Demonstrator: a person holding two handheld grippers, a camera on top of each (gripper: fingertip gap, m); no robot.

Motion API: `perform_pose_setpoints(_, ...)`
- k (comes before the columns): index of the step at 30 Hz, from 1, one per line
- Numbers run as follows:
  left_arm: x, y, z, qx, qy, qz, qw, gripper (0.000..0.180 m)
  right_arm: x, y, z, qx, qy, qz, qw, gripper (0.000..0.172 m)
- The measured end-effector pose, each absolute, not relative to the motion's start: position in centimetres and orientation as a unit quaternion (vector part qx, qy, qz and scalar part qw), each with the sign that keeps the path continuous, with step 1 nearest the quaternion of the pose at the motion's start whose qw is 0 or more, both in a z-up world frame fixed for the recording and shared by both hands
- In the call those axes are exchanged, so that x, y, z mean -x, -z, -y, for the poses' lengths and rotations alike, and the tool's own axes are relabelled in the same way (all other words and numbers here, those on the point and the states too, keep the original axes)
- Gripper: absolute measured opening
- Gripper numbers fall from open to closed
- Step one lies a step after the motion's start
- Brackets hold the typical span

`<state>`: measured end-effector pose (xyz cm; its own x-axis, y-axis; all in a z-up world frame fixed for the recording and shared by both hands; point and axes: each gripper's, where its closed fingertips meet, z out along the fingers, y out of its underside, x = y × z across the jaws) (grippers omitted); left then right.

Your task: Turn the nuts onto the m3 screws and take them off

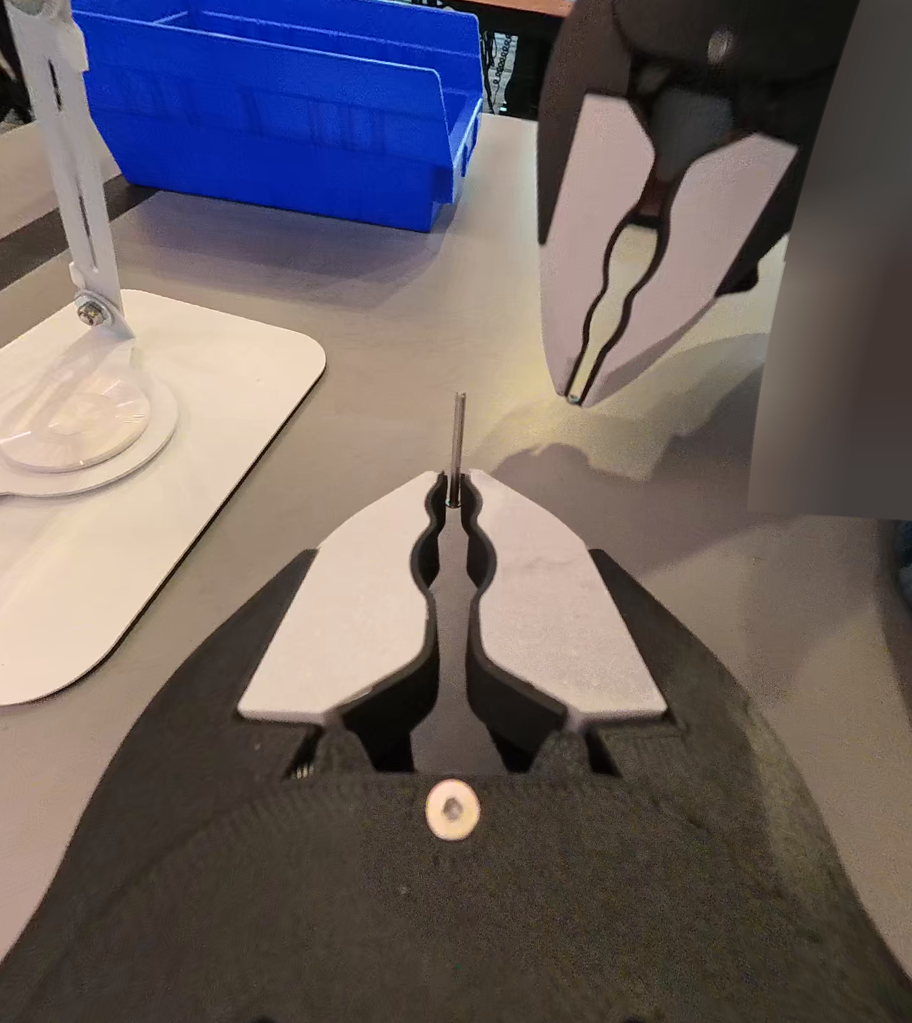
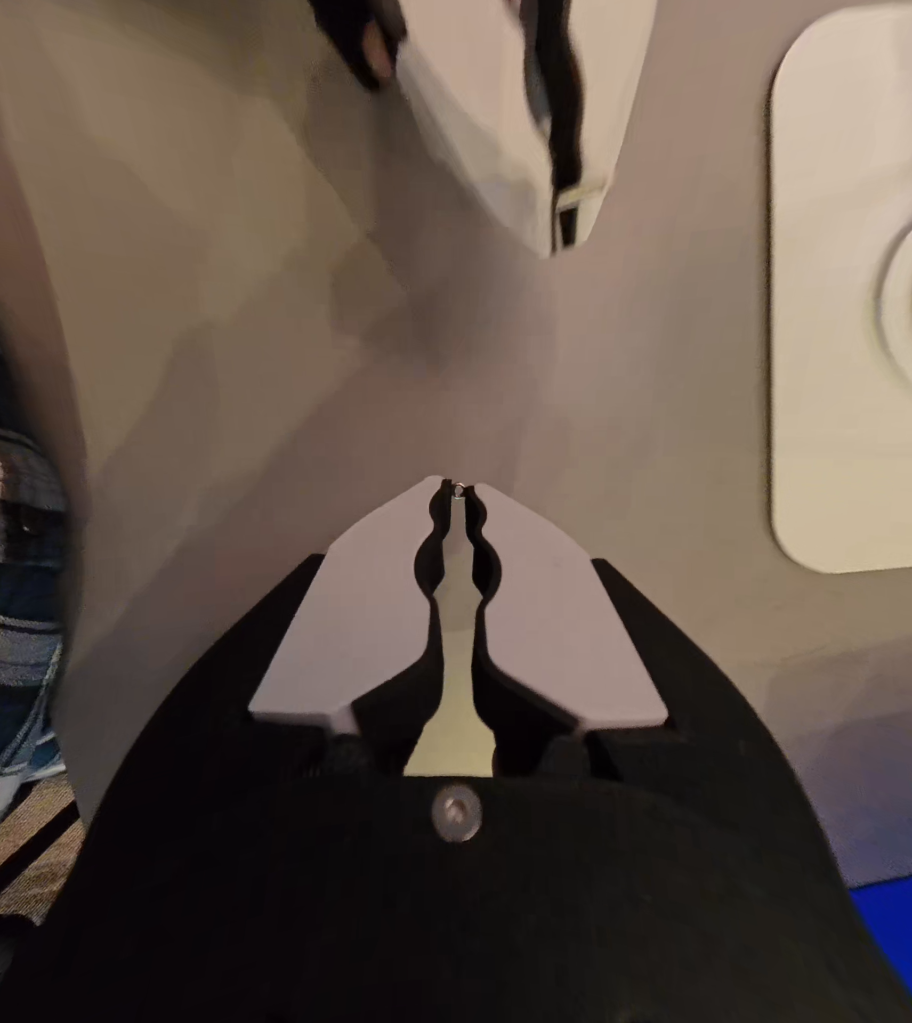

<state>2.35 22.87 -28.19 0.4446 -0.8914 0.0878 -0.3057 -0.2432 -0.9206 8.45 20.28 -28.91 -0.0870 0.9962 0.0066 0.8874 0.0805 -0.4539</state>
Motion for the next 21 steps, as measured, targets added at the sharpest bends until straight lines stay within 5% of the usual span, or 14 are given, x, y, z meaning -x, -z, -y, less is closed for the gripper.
perform_pose_setpoints(1, -2.5, 28.2, -22.8, 0.718, 0.325, -0.419, 0.451, 0.004, -8.0, 28.2, -20.4, 0.651, -0.172, 0.720, 0.166, 0.005)
perform_pose_setpoints(21, -3.8, 28.0, -21.4, 0.696, 0.331, -0.453, 0.448, 0.004, -3.2, 24.2, -20.9, 0.598, -0.218, 0.744, 0.204, 0.005)
